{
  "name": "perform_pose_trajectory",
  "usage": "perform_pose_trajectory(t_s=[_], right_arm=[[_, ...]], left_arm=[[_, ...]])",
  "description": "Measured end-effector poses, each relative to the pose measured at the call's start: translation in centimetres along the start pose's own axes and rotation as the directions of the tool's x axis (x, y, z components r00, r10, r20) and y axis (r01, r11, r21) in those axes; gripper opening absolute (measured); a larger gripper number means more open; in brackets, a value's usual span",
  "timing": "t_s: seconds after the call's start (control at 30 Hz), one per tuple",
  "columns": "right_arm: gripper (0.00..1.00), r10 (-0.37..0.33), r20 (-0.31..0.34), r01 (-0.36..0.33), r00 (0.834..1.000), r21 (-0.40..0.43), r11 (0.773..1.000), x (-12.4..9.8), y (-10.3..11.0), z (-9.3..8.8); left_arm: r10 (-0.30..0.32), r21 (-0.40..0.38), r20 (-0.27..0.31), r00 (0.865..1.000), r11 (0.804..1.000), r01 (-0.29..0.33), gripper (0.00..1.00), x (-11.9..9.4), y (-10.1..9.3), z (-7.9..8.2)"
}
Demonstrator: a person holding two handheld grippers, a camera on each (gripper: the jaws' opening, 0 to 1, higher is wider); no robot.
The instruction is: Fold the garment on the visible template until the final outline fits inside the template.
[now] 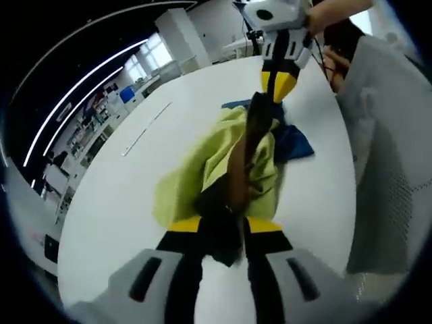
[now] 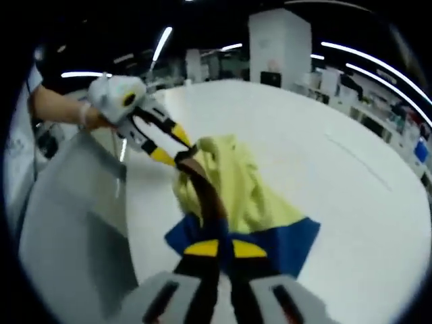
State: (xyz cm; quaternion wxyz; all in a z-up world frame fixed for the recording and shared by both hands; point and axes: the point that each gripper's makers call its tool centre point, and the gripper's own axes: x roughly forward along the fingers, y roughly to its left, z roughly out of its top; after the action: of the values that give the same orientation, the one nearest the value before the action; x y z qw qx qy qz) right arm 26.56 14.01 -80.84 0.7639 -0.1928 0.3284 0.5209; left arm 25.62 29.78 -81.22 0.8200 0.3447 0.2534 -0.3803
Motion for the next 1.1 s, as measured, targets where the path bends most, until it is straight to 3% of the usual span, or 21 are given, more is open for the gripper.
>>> perform_pose_trajectory(t_s=[0.1, 0.13, 0.2, 0.27, 0.37, 0.57, 0.63, 0.77, 0.9, 1.1], right_arm=[[0.00, -0.006, 0.011, 0.006, 1.000, 0.046, 0.999, -0.4, -0.1, 0.1], [0.00, -0.027, 0.028, 0.025, 0.999, 0.057, 0.998, -0.7, -0.4, 0.2], [0.00, -0.036, 0.045, 0.032, 0.998, 0.087, 0.996, -0.9, -0.8, 0.2], [0.00, -0.049, 0.064, 0.042, 0.997, 0.117, 0.992, -1.2, -1.0, 0.6], [0.00, -0.064, 0.073, 0.054, 0.995, 0.130, 0.990, -1.4, -1.2, 0.8], [0.00, -0.082, 0.088, 0.067, 0.993, 0.155, 0.986, -1.8, -1.2, 1.3], [0.00, -0.089, 0.093, 0.074, 0.992, 0.156, 0.985, -2.0, -1.4, 1.3], [0.00, -0.099, 0.096, 0.083, 0.990, 0.160, 0.984, -2.5, -1.3, 1.4], [0.00, -0.116, 0.116, 0.095, 0.987, 0.170, 0.981, -3.1, -1.4, 1.6], [0.00, -0.129, 0.139, 0.102, 0.982, 0.187, 0.977, -3.6, -1.6, 1.9]], left_arm=[[0.008, 0.011, -0.004, 1.000, 1.000, -0.008, 0.18, 0.2, 0.0, 0.0], [0.022, 0.062, -0.011, 1.000, 0.998, -0.021, 0.18, 0.3, 0.1, -0.1], [0.014, 0.057, -0.010, 1.000, 0.998, -0.013, 0.16, 0.5, -0.4, -0.2], [0.005, 0.110, -0.024, 1.000, 0.994, -0.003, 0.15, 0.8, -0.8, -0.2], [0.001, 0.188, -0.031, 1.000, 0.982, 0.004, 0.11, 1.1, -1.2, -0.1], [0.040, 0.249, -0.048, 0.998, 0.968, -0.027, 0.05, 1.7, -0.8, -0.1], [0.036, 0.244, -0.046, 0.998, 0.969, -0.024, 0.00, 1.7, -0.7, -0.1], [0.028, 0.227, -0.039, 0.999, 0.974, -0.018, 0.00, 1.1, -0.8, 0.1], [0.023, 0.110, -0.015, 1.000, 0.994, -0.021, 0.00, 0.3, -0.6, 0.5], [0.034, 0.041, -0.001, 0.999, 0.999, -0.034, 0.00, -0.9, 0.1, 0.9]])
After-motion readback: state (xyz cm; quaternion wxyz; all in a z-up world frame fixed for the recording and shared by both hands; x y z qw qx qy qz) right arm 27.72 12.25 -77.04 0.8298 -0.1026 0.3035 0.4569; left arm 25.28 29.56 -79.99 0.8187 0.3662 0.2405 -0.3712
